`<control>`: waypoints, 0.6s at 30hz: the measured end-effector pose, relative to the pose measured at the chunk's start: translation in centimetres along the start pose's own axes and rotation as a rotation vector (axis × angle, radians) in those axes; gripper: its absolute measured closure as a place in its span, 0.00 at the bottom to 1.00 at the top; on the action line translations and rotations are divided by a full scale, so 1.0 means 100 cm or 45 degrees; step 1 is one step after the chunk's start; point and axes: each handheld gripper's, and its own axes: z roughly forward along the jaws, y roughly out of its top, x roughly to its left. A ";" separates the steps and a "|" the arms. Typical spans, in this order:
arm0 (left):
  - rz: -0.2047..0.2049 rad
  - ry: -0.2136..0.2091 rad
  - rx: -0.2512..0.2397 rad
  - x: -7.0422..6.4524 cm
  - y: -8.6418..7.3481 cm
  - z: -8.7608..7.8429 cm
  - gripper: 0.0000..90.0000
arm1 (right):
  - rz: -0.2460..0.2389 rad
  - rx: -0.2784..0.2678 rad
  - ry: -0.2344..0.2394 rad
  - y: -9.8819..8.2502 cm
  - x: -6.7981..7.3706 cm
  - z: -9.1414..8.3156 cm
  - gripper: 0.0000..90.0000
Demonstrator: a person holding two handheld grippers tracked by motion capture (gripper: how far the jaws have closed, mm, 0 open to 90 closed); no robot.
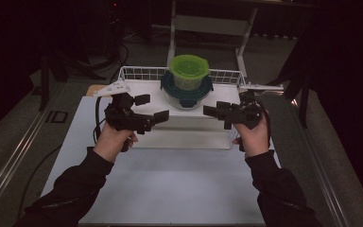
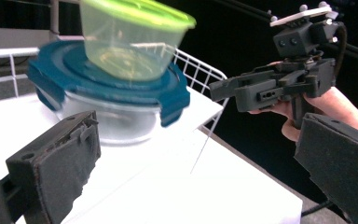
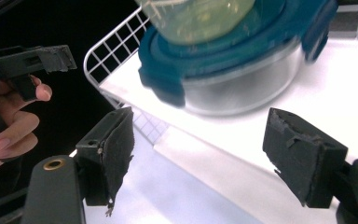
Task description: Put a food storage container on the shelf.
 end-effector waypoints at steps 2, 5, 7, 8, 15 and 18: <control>0.020 0.004 -0.002 -0.003 -0.008 0.000 0.00 | -0.008 -0.006 0.002 -0.008 -0.001 0.000 0.27; 0.043 0.002 0.014 -0.007 -0.017 0.000 0.00 | -0.015 -0.015 0.004 -0.019 -0.002 -0.001 0.27; 0.063 0.004 0.028 -0.010 -0.023 -0.001 0.00 | -0.014 -0.012 0.014 -0.026 -0.003 -0.001 0.27; 0.074 0.006 0.029 -0.012 -0.026 -0.001 0.00 | -0.016 -0.017 0.019 -0.030 -0.003 -0.001 0.27; 0.086 -0.010 0.051 -0.018 -0.046 -0.004 0.00 | -0.025 -0.028 0.030 -0.054 -0.004 -0.002 0.26; 0.108 -0.009 0.070 -0.020 -0.057 -0.004 0.00 | -0.030 -0.018 0.022 -0.065 -0.005 0.000 0.26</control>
